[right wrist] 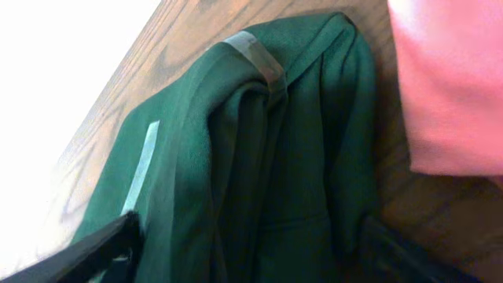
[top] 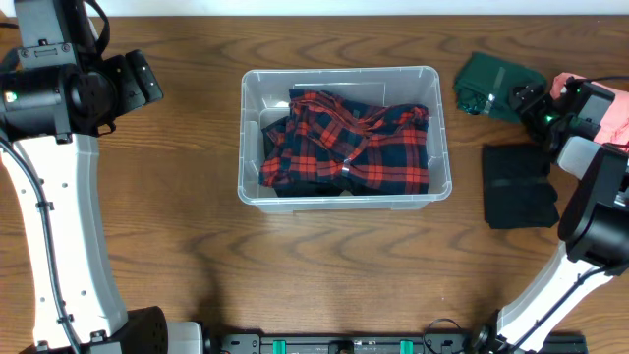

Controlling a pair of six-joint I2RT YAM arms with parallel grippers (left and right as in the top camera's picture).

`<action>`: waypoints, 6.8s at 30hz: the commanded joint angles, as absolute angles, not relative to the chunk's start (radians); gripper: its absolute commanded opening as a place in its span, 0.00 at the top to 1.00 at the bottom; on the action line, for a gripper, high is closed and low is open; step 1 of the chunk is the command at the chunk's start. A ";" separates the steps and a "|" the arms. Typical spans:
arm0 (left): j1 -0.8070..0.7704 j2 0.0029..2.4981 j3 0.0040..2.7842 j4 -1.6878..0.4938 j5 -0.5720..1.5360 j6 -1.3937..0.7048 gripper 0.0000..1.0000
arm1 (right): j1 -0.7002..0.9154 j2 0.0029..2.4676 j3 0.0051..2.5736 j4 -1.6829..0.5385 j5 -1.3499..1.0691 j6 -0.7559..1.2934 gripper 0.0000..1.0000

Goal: Pack container
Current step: 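Reach the right gripper to the folded dark green shirt and grasp it, then carry the green shirt with the right gripper and place it in the bin, then move the right gripper to the pink shirt and grasp it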

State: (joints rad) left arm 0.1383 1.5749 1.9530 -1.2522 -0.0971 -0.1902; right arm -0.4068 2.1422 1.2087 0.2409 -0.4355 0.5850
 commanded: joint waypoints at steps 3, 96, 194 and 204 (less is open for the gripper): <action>0.141 1.581 1.947 -1.253 -0.109 -0.189 0.02 | -0.359 2.163 1.210 0.282 -0.388 0.598 0.36; 0.141 1.581 1.947 -1.253 -0.109 -0.189 0.02 | 0.656 1.664 1.264 0.181 0.006 0.543 0.45; 0.141 1.581 1.947 -1.253 -0.109 -0.189 0.02 | -0.481 1.670 1.361 -0.382 -0.249 0.290 0.05; 0.141 1.581 1.947 -1.253 -0.109 -0.189 0.02 | -0.671 1.866 1.361 -0.252 -0.252 0.246 0.05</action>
State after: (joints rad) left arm 0.1383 1.5749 1.9526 -1.2522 -0.0971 -0.1902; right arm -0.6353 1.8378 1.3621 -0.2680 -0.2340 0.2707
